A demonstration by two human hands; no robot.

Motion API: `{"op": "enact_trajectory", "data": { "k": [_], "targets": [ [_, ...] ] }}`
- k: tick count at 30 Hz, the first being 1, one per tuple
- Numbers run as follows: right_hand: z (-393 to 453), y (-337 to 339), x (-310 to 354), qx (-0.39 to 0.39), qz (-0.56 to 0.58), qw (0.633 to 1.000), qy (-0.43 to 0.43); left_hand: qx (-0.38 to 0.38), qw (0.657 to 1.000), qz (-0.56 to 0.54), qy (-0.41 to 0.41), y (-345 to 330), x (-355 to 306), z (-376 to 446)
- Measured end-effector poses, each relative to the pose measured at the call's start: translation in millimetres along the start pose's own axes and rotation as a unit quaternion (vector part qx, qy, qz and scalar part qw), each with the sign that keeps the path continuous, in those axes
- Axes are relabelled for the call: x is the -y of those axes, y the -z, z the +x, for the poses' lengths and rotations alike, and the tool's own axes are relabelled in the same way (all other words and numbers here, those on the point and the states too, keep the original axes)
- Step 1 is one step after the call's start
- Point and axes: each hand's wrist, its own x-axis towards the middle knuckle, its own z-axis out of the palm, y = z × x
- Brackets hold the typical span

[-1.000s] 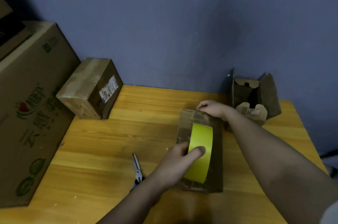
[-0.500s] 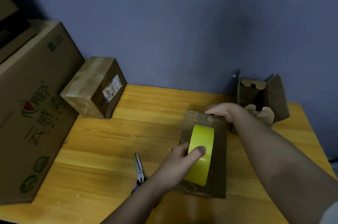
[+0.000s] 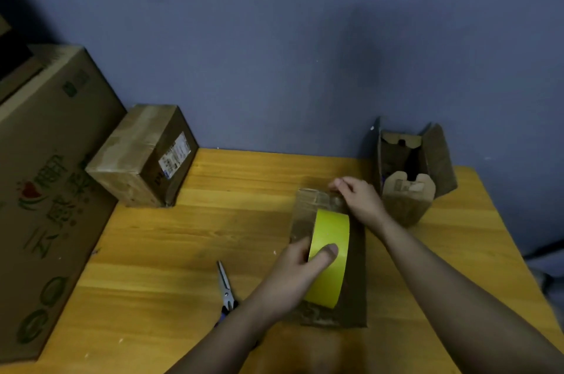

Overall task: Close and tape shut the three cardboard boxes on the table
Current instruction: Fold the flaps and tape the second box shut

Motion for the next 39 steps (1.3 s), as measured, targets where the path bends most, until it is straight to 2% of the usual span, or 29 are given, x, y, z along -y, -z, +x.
{"op": "enact_trajectory", "data": {
  "k": [8, 12, 17, 22, 30, 35, 39],
  "targets": [
    [-11, -9, -1, -0.009, -0.004, 1.0, -0.025, 0.023, 0.999, -0.029, -0.022, -6, 4, -11],
    [-1, -21, -21, -0.02, 0.007, 1.0, -0.02, -0.004, 0.998, -0.052, -0.025, -10, 9, -12],
    [-3, -23, -13, -0.033, -0.006, 0.999, -0.034, -0.024, 0.996, -0.068, -0.043, -20, 11, -17],
    [-5, -24, -8, -0.044, -0.032, 0.998, -0.04, -0.057, 0.995, -0.085, -0.008, -23, 9, -15],
    [-14, -25, 2, -0.048, -0.104, 0.991, -0.065, -0.06, 0.995, -0.064, 0.045, -22, 2, -14],
    [-17, -25, 4, -0.053, -0.095, 0.992, -0.057, -0.07, 0.991, -0.074, 0.084, -20, 5, -23],
    [-21, -19, 3, -0.037, -0.071, 0.996, -0.033, -0.077, 0.992, -0.061, 0.08, -24, 3, -25]
  ]
}}
